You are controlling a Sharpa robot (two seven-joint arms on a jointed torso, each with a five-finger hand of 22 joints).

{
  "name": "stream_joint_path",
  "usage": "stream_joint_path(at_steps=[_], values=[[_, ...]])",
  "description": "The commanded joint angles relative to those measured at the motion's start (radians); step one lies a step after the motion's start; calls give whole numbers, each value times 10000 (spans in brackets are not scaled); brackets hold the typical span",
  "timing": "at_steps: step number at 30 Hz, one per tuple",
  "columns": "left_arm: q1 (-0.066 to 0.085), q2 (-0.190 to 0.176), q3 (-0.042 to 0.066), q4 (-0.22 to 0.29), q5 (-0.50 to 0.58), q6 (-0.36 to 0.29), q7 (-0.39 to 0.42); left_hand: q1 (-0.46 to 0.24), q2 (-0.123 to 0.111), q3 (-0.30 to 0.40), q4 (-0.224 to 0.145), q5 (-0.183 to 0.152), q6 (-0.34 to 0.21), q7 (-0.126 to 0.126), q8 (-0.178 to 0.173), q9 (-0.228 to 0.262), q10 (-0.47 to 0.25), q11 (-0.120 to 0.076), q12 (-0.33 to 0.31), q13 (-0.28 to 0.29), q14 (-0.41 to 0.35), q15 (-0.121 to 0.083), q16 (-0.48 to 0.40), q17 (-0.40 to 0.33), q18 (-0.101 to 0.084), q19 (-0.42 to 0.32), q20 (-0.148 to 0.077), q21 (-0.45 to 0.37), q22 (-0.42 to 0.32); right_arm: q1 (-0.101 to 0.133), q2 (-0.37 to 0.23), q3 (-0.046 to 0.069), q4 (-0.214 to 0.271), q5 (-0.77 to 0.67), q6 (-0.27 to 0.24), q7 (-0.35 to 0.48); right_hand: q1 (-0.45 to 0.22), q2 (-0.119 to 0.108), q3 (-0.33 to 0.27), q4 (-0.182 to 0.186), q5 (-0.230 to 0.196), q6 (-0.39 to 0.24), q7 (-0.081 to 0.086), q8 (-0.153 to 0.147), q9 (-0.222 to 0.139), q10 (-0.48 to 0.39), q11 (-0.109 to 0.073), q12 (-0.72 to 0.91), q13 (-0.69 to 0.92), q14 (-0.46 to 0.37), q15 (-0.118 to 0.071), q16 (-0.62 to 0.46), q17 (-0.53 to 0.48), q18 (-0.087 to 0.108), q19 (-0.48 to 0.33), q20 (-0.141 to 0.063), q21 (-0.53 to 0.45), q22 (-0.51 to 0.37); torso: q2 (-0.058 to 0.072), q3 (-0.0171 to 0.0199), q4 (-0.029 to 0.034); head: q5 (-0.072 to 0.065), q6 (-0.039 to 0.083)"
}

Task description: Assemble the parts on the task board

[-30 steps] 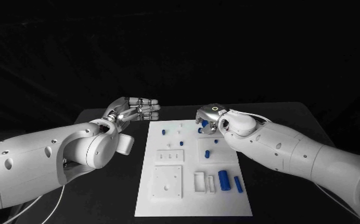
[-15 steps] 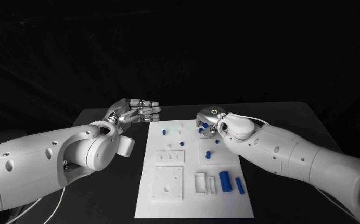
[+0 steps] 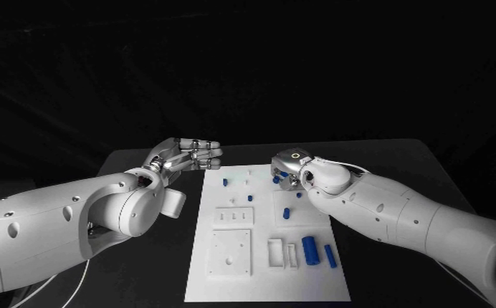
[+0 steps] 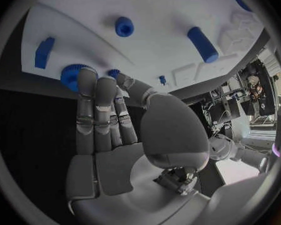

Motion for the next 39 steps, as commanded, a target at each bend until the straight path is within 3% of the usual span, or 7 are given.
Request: stream_joint_path(at_steps=[1,11,19,24,30,39], values=[[25,30,8,-9,-45,204,74,-67,8,-20,-36,24,16,13,10,14,-77,-1,15,12,22,30,-12,10,-116,-43,-34,36,-9,-7,20,-5,-13,-190,121,-47,6,-85,62,-9,79,77,14,14,15,64,-21,33,6,-58,2,43,-8,36,-43,-22,-43,24,45,5,0,14,24],[25,39,7,-33,-45,221,68,-67,8,-20,-36,24,16,13,10,14,-77,-1,15,12,22,30,-12,10,-116,-43,-34,36,-9,-14,69,-6,-60,-186,48,-27,-51,-109,-62,76,-60,86,2,12,14,64,-24,33,6,-58,4,42,-12,20,67,-17,-372,343,93,-2,25,18,20],[25,69,6,-81,-45,237,59,-79,41,-41,-56,27,22,7,9,13,-89,2,16,13,25,32,-14,10,-114,-50,-33,57,-15,-15,74,-6,-59,-178,30,-45,-65,-99,-229,64,57,83,5,14,14,77,-25,33,6,-54,2,40,-18,15,168,-19,-643,511,94,-6,-24,66,21],[24,90,6,-114,-45,252,59,-79,41,-41,-56,27,22,7,9,13,-89,2,16,13,25,32,-14,10,-114,-50,-33,57,-15,-16,61,-6,-49,-175,2,-51,-103,-77,-203,79,81,192,8,16,19,249,-69,31,8,-57,-34,47,-15,-6,219,-47,-687,672,112,-9,-7,70,37],[24,94,5,-120,-45,262,53,-79,41,-41,-56,27,22,7,9,13,-89,2,16,13,25,32,-14,10,-114,-50,-33,57,-15,-16,48,-6,-38,-191,-52,-81,-96,44,-42,89,-31,415,-7,24,29,681,-180,33,18,-69,-117,53,1,-154,321,-124,25,1253,117,-6,-10,77,30],[25,100,5,-134,-43,274,41,-115,57,-64,-52,24,22,24,6,12,-98,11,16,13,28,31,-13,10,-113,-53,-32,70,-17,-16,48,-6,7,-246,-506,-71,80,337,49,100,-465,1137,-197,49,87,1702,-482,49,50,-69,-344,43,46,-491,365,-346,1622,2478,133,-9,-30,107,44]])
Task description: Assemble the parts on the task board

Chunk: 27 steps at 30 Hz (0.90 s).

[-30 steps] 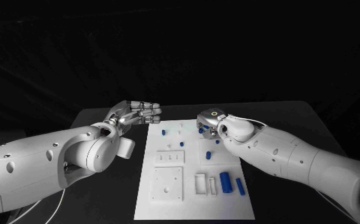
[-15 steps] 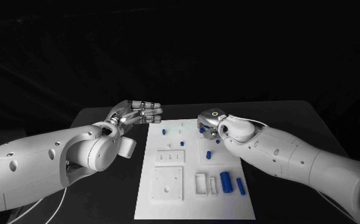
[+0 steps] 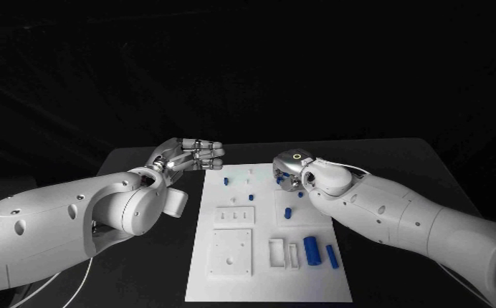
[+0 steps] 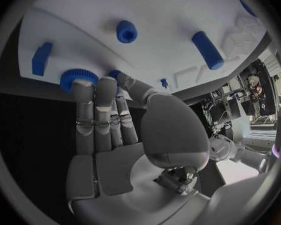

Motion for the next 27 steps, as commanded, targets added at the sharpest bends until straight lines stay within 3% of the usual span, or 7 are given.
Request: stream_joint_path(at_steps=[1,5,17,20,23,27], values=[[24,29,9,5,-38,170,57,-65,7,-35,-24,24,22,25,6,14,-63,-24,16,14,28,32,-13,11,-113,-53,-33,32,-8,-5,3,-4,52,-191,-436,-42,96,189,9,-4,-62,289,-80,90,59,338,-113,79,40,2,-116,39,27,-181,-58,-115,202,207,12,-3,-4,16,15],[25,38,9,-14,-38,179,52,-65,7,-35,-24,24,22,25,6,14,-63,-24,16,14,28,32,-13,11,-113,-53,-33,32,-8,-2,18,-3,127,-206,-890,-141,201,260,-122,-77,-132,445,-136,48,30,526,-175,56,18,-3,-189,-26,74,-296,-123,-243,260,500,13,-11,4,35,32],[25,73,9,-83,-38,174,61,-37,15,-42,-55,31,29,15,11,16,-70,-24,16,14,37,29,-11,12,-111,-55,-36,47,-12,86,266,10,401,-261,-1546,-559,192,270,-119,-108,-139,500,-147,55,22,539,-184,69,21,34,-202,-103,205,-324,-47,-268,111,836,39,-27,20,132,123],[25,93,10,-112,-38,184,63,-37,15,-42,-55,31,29,15,11,16,-70,-24,16,14,37,29,-11,12,-111,-55,-36,47,-12,107,458,34,344,-298,-1621,-687,188,264,-105,-99,-140,502,-148,53,22,541,-184,69,21,45,-201,-109,228,-333,-22,-266,71,904,34,-47,33,129,140],[25,104,10,-136,-41,184,68,-37,15,-42,-55,31,29,15,11,16,-70,-24,16,14,37,29,-11,12,-111,-55,-36,47,-12,118,718,60,191,-321,-1670,-761,194,264,-92,-96,-141,503,-143,55,21,538,-180,70,21,40,-202,-117,237,-333,-12,-269,40,935,29,-33,-16,172,156],[26,151,12,-176,-47,187,70,-37,15,-42,-55,31,29,15,11,16,-70,-24,16,14,37,29,-11,12,-111,-55,-36,47,-12,125,1050,92,-66,-343,-1741,-864,181,260,-86,-82,-139,498,-144,52,20,531,-180,68,20,41,-201,-124,246,-336,1,-268,8,970,56,-27,6,142,200]])
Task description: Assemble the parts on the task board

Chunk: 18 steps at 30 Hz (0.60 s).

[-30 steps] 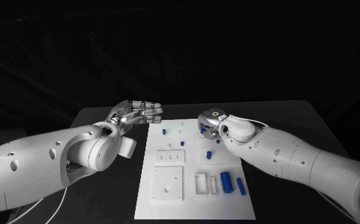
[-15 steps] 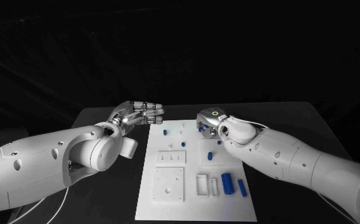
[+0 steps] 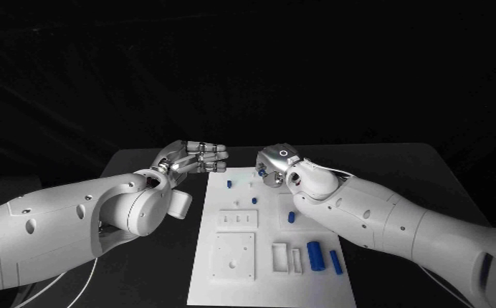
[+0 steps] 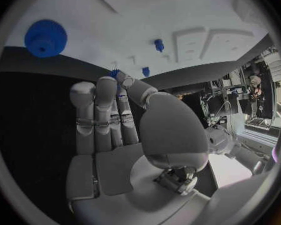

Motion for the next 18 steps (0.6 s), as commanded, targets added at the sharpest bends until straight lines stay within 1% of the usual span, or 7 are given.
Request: stream_joint_path(at_steps=[1,4,9,12,15,16,18], values=[[26,86,12,-27,-47,161,78,-40,19,-14,-27,31,29,15,11,16,-71,-23,16,15,37,29,-11,12,-110,-55,-36,48,-14,10,264,30,-263,-210,-302,-351,-17,65,14,16,-23,77,-13,31,-6,191,-151,49,20,18,-67,-45,17,-84,55,-36,-25,9,27,-2,30,-49,38],[27,159,13,-63,-50,170,77,-40,19,-14,-27,31,29,15,11,16,-71,-23,16,15,37,29,-11,12,-110,-55,-36,48,-14,13,484,50,-502,-214,-347,-442,-12,49,23,11,-30,97,-23,28,-5,199,-151,49,21,37,-73,-68,60,-95,139,-38,-207,221,30,-15,58,-56,39],[38,221,14,-82,-58,177,71,-40,19,-14,-27,31,29,15,11,16,-71,-23,16,15,37,29,-11,12,-110,-55,-36,48,-14,17,717,62,-781,-217,-389,-512,-12,49,23,11,-30,97,-23,28,-5,199,-151,49,21,37,-73,-68,60,-95,139,-38,-207,221,79,-34,138,-66,57],[67,235,14,-79,-65,167,68,-51,38,-21,-57,30,36,22,10,16,-77,-21,16,15,36,28,-14,11,-110,-63,-36,65,-15,20,842,65,-931,-248,-388,-537,-14,48,27,11,-24,90,-17,31,-7,195,-152,49,21,29,-72,-75,69,-100,157,-41,-258,288,111,-47,161,11,82],[91,243,15,-72,-71,161,68,-51,38,-21,-57,30,36,22,10,16,-77,-21,16,15,36,28,-14,11,-110,-63,-36,65,-15,21,931,66,-1043,-265,-359,-547,-14,47,28,11,-23,89,-16,32,-7,194,-152,50,20,28,-72,-76,71,-100,160,-42,-267,298,140,-54,195,-44,145],[98,243,14,-68,-75,159,67,-51,38,-21,-57,30,36,22,10,16,-77,-21,16,15,36,28,-14,11,-110,-63,-36,65,-15,21,953,66,-1071,-268,-351,-550,-14,47,28,11,-23,89,-16,32,-7,194,-152,50,20,28,-72,-76,71,-100,160,-42,-267,298,133,-49,189,-42,142],[116,244,14,-58,-87,156,66,-51,38,-21,-57,30,36,22,10,16,-77,-21,16,15,36,28,-14,11,-110,-63,-36,65,-15,21,992,66,-1129,-275,-324,-560,-21,46,28,16,-23,93,-17,34,-6,184,-151,48,19,26,-71,-81,73,-109,168,-41,-299,336,156,-50,207,-28,152]])
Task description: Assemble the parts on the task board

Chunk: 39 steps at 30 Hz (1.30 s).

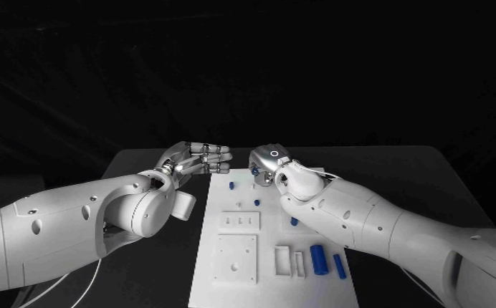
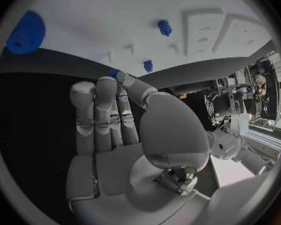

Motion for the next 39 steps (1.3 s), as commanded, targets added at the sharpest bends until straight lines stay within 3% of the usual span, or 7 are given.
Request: stream_joint_path(at_steps=[1,6,11,19,22,30,39], values=[[50,21,10,39,-77,137,65,-52,38,-21,-58,30,36,22,10,17,-77,-21,16,15,35,29,-14,11,-110,-63,-37,65,-15,4,56,3,-87,-202,-19,-135,-20,47,41,28,-15,61,19,53,10,185,-150,64,15,-3,-45,-42,11,1,56,-5,-65,83,45,-5,44,-3,29],[81,35,9,44,-95,124,62,-52,38,-21,-58,30,36,22,10,17,-77,-21,16,15,35,29,-14,11,-110,-63,-37,65,-15,4,98,2,-232,-286,14,-183,-18,47,42,19,-14,56,21,53,10,188,-150,66,16,-2,-48,-49,20,-5,90,-10,-156,181,69,-11,75,-13,-3],[93,71,9,26,-101,118,62,-52,38,-21,-58,30,36,22,10,17,-77,-21,16,15,35,29,-14,11,-110,-63,-37,65,-15,4,102,2,-338,-351,35,-219,-22,43,45,24,-16,57,16,51,9,184,-151,67,16,6,-48,-47,30,-7,124,-7,-231,269,57,-26,64,9,-28],[115,108,10,20,-126,83,54,-57,46,-30,-75,33,64,23,10,17,-85,-15,16,15,-8,45,-31,7,-120,-104,-22,61,-25,2,154,-2,-485,-489,139,-329,-27,33,79,21,-14,57,20,54,9,180,-148,65,16,0,-50,-51,37,-10,155,-9,-304,362,82,-5,41,47,-58],[122,119,10,26,-140,50,54,-59,41,-33,-77,37,68,21,11,17,-82,-15,17,16,-34,55,-35,8,-128,-132,-13,47,-30,-1,195,-8,-558,-518,145,-343,-27,33,79,21,-14,57,20,54,9,180,-148,65,16,0,-50,-51,37,-10,155,-9,-304,362,95,-13,66,37,-122],[149,148,11,58,-153,31,52,-51,42,-28,-84,38,66,16,9,16,-86,-15,16,15,-59,60,-32,9,-125,-142,-9,44,-29,-13,283,-20,-659,-537,118,-338,-27,33,79,21,-14,57,20,54,9,180,-148,65,16,0,-50,-51,37,-10,155,-9,-304,362,147,-9,123,82,-146],[183,174,11,63,-155,27,50,-48,44,-23,-91,33,84,11,10,16,-84,-16,16,15,-76,65,-28,10,-112,-142,-3,49,-24,-16,344,-22,-655,-533,150,-301,-42,20,83,24,-14,62,20,52,10,189,-151,65,16,1,-51,-57,47,-19,252,-11,-550,571,172,-26,122,76,-158]])
